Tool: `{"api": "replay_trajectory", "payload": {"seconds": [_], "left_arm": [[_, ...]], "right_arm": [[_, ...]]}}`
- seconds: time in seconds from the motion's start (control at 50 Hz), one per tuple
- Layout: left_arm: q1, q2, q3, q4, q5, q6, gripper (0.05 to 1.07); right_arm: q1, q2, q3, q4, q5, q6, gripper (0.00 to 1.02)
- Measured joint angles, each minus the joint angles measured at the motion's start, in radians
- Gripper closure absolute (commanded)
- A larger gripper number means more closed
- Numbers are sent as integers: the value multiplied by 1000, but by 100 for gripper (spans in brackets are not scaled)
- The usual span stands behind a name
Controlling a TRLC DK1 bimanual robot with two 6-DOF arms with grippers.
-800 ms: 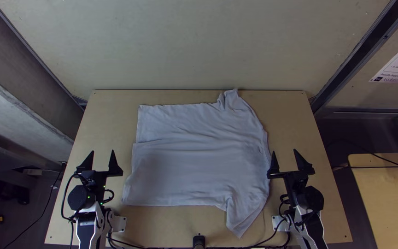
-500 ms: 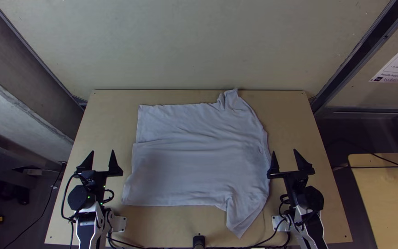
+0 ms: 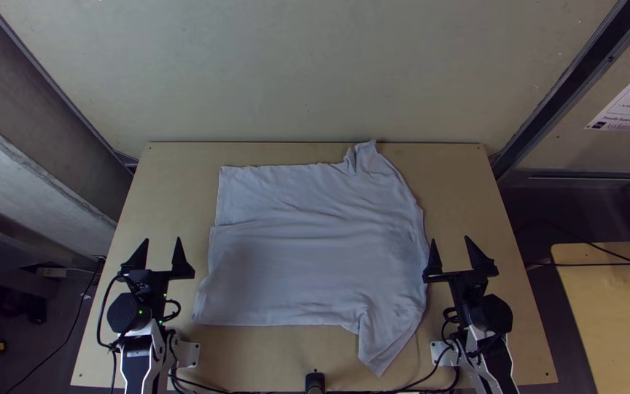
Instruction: Fold the t-shirt
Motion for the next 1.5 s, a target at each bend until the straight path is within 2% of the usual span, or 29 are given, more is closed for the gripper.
{"api": "replay_trajectory", "payload": {"seconds": [0.1,0.5,0.74,1.08,1.5], "left_arm": [[18,0,0,0,0,0,10],[20,0,3,-12,-2,1,10],[3,0,54,-139,5,1,10],[-45,134,273,-134,8,1,10],[-70,595,665,-133,8,-1,10]], "right_arm": [[9,0,0,0,0,29,3],[6,0,2,5,-3,35,3],[2,13,111,-26,-3,21,3],[2,306,436,-47,-3,21,3],[-20,708,752,-58,-3,20,3]]}}
